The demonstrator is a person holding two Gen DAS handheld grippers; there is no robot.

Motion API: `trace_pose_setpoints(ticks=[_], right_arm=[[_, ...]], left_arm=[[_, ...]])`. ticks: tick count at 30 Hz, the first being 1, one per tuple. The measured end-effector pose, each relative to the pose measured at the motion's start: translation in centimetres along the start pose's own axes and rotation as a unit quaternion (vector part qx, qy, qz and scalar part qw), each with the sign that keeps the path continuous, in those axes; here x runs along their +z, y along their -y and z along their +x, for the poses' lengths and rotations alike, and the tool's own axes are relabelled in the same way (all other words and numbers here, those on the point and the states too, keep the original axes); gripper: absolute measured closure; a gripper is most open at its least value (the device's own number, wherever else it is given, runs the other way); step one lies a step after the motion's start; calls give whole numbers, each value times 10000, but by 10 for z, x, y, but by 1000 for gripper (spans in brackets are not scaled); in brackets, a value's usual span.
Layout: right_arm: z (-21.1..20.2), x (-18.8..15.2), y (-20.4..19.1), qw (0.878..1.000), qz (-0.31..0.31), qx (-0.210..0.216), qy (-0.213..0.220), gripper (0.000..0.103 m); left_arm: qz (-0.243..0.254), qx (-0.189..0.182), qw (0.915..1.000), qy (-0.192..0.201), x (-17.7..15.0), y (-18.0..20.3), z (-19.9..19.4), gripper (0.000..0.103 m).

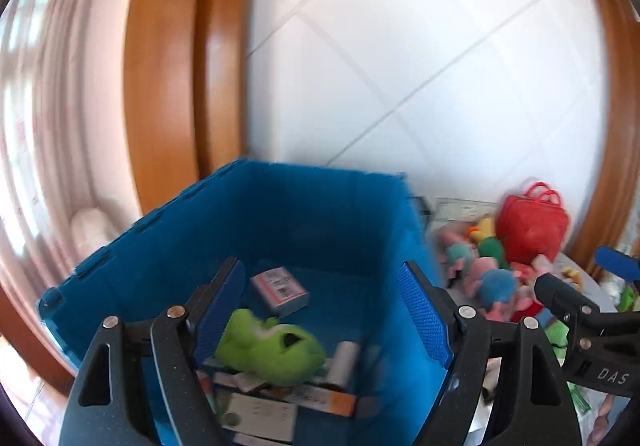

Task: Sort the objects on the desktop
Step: 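Withdraw both tools from the crate back toward the pile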

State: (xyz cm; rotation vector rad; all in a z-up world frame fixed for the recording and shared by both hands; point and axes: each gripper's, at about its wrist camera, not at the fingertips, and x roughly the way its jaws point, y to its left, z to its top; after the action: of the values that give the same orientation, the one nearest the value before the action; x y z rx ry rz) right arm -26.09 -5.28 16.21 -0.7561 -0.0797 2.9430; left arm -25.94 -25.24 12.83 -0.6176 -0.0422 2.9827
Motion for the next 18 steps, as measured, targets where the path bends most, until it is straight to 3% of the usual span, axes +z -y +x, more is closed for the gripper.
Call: trace_pose_setpoints(ticks=[1, 5, 6, 10, 14, 18], right_arm=[[0, 0, 0, 10000, 0, 0, 0, 0], [-30, -36, 73, 9991, 289, -308, 50, 0], [-30, -36, 73, 9991, 289, -308, 50, 0], [-51, -81, 154, 9948, 543, -847, -169, 0], [-54, -113, 198, 9912, 715, -1027, -439, 0], [-46, -170, 255, 9823, 1000, -1223, -1010, 0]], left_arm=[[45, -85, 9999, 51, -1, 6, -1, 24], [213, -435, 9984, 285, -10, 54, -20, 24], [259, -557, 9977, 301, -13, 68, -24, 24], [481, -1057, 9931, 183, -28, 122, -29, 24], [624, -1326, 9889, -245, -54, 162, -14, 24], [785, -1369, 9838, -848, -90, 188, 14, 24]])
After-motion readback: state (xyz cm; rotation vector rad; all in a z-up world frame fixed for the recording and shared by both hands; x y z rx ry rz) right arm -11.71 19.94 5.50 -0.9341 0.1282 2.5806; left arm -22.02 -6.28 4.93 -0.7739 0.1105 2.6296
